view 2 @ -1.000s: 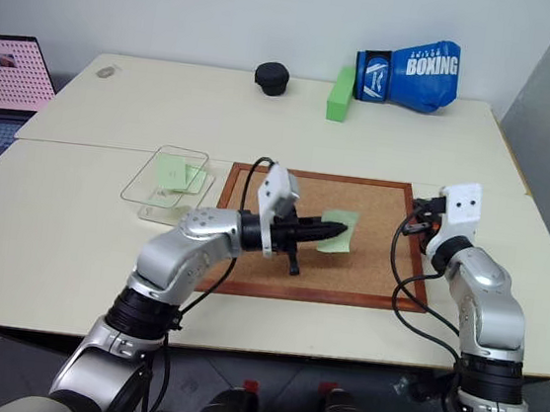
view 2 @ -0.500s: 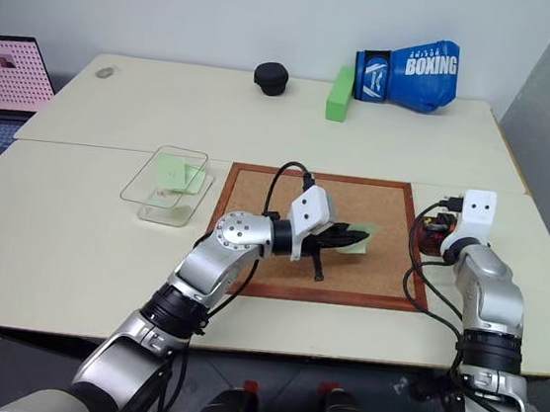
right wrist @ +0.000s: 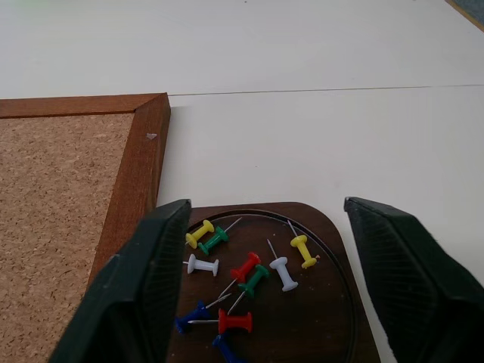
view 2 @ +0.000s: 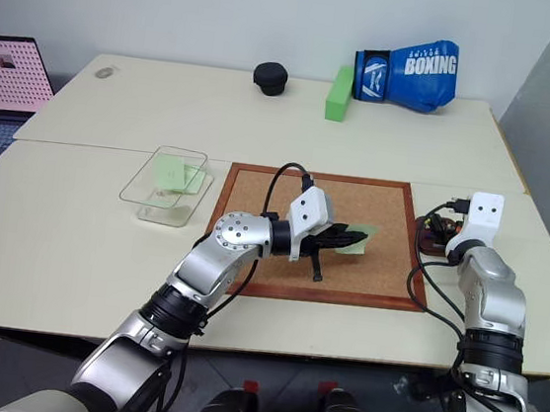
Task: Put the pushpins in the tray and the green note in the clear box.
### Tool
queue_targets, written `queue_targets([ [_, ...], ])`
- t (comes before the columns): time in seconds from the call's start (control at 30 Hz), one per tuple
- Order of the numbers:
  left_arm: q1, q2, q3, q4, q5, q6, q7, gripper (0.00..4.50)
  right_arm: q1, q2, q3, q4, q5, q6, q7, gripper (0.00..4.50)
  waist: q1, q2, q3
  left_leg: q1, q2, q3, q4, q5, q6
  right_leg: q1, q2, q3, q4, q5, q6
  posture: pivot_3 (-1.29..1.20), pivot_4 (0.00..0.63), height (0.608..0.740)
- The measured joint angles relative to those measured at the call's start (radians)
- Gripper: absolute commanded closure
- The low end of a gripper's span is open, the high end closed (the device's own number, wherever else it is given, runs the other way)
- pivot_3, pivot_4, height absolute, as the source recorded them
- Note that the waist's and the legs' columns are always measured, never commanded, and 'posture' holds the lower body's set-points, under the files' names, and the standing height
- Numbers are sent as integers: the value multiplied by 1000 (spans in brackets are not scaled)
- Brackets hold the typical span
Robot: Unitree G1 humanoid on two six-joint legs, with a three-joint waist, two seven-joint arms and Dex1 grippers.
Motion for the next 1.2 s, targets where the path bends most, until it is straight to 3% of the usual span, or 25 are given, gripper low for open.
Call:
queue_targets([
  [0.17, 0, 7, 49, 1, -5, 34, 32, 4500, 116, -75, 73, -130, -19, -59, 132, 328, 0, 0, 0, 0, 0, 0, 0, 0, 0, 0, 0, 0, 0, 0, 0, 0, 150, 740],
  [0.37, -1, 42, 227, 23, -5, 82, 216, 4500, 222, -68, 88, -479, 150, -79, 331, 328, -19, 1, 0, 1, 1, -2, 0, 0, 0, 0, 1, -1, 1, 0, 0, 0, 150, 740],
  [0.67, 1, 55, 557, 8, 50, 191, 751, 4500, 210, 1, 157, -814, 426, 122, 328, 328, -12, 0, 0, 0, 1, -3, 0, 0, 0, 1, 0, -2, 0, 0, 0, 0, 150, 740],
  [0.87, 17, 94, 601, 7, 125, 192, 922, 4500, 167, 22, 198, -846, 452, 156, 292, 328, 8, 0, 0, -1, -1, -4, 0, 0, 0, 1, -1, -3, -1, 0, 0, 0, 150, 740],
  [0.9, 22, 89, 611, 8, 126, 204, 943, 4101, 167, 26, 202, -844, 451, 156, 291, 292, 11, 0, 0, -1, -1, -4, 1, 0, 0, 1, -2, -3, -1, 0, 0, 0, 150, 740],
  [0.97, 36, 87, 616, 13, 126, 223, 966, 3880, 168, 26, 204, -831, 450, 154, 293, 292, 11, -1, 0, -2, -1, -4, 1, 0, 0, 0, -2, -3, -1, 0, 0, 0, 150, 740],
  [1.2, 41, 86, 615, 23, 117, 234, 970, 2443, 169, 6, 203, -808, 448, 152, 297, 292, 6, -1, 0, -1, 0, -4, 0, 0, 0, 0, -1, -4, -1, 0, 0, 0, 150, 740],
])
